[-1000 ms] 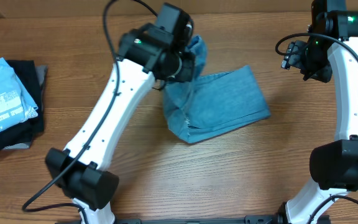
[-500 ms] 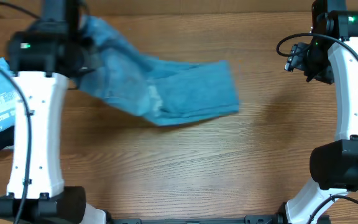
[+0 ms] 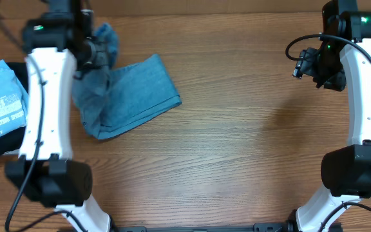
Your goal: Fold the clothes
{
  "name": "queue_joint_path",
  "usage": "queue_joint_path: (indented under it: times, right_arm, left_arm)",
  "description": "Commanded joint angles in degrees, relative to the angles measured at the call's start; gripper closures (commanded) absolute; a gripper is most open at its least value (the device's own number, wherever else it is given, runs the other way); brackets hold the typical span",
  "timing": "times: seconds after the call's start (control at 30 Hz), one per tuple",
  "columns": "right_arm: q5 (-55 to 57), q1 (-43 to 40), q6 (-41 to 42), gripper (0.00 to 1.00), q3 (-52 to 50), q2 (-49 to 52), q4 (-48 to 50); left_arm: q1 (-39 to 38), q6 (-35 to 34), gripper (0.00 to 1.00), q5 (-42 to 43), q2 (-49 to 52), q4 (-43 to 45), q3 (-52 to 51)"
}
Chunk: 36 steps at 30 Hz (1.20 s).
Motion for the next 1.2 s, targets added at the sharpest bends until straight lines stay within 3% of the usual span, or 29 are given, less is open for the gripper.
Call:
queue_joint_path:
  times: [0.0, 0.23, 0.33, 0.4, 0.53, 0.6, 0.63, 0.67, 0.7, 0.77, 0.8, 0.87, 0.93, 1.0, 1.17]
  right_arm:
    - [-0.02, -0.20, 0.04, 0.26, 0.76, -0.50, -0.26]
    - [-0.02, -0.20, 0.04, 0.26, 0.76, -0.50, -0.44]
    - [-0.02, -0.20, 0.04, 0.26, 0.76, -0.50, -0.50]
    - [-0.02, -0.20, 0.04, 0.26, 0.76, -0.50, -0.46]
    - [-0.26, -0.20, -0.20, 0.26, 0.76, -0.50, -0.46]
    - [-3.65, -0.15, -2.45, 0.27, 0.76, -0.50, -0.39]
    - [-10.82, 0.15, -7.76, 0.29, 0.76, -0.50, -0.04]
    - [-20.61, 0.85, -14.80, 0.32, 0.76, -0.50, -0.13]
    - [-30.34, 2.14, -21.99, 0.39, 0.76, -0.50, -0.44]
    - [-38.77, 6.01, -29.57, 0.52, 0.76, -0.50, -0.13]
    - [-38.60, 8.50, -29.94, 0.61, 0.74, -0.44, 0.98]
    - [-38.66, 14.73, -26.95, 0.63, 0.68, 0.74, 6.29]
    - [-38.71, 19.67, -22.56, 0.64, -1.38, 2.23, 14.36]
    - [-41.07, 24.87, -20.46, 0.65, -4.13, 5.05, 23.71]
    - [-45.38, 33.14, -18.27, 0.65, -5.95, 14.43, 36.15]
  left_arm:
    - [-4.79, -1.99, 0.96, 1.55, 4.33, 1.29, 1.27]
    - [-11.39, -10.95, 0.93, 6.71, 12.35, 7.26, 1.27]
    - [-14.29, -12.98, 0.50, 9.03, 13.31, 8.59, 1.29]
    - [-14.91, -8.44, 0.43, 14.62, 11.65, 9.51, 2.12]
    - [-11.06, -7.06, 0.41, 6.40, 1.92, 5.03, 7.41]
    - [-9.11, -7.06, 0.50, 6.14, 0.59, 2.82, 7.41]
    - [-8.52, -6.99, 0.63, 5.99, 0.81, 0.66, 7.19]
    - [-8.11, -6.84, 0.67, 0.81, 1.60, -1.29, 6.45]
    - [-7.48, -7.02, 0.65, -4.83, 2.56, -1.51, 6.01]
    - [-4.90, -3.52, 0.60, -5.05, 4.70, 1.31, 6.01]
    - [-2.91, -0.42, 0.57, -3.19, 5.88, 3.43, 6.01]
    - [2.34, 8.39, 0.54, 8.28, 9.68, 8.85, 6.01]
    - [5.68, 9.73, 0.54, 13.20, 13.38, 11.56, 6.01]
    - [7.41, 10.58, 0.55, 14.29, 17.03, 13.60, 6.01]
    - [7.61, 14.64, 0.54, 14.58, 24.55, 18.69, 6.01]
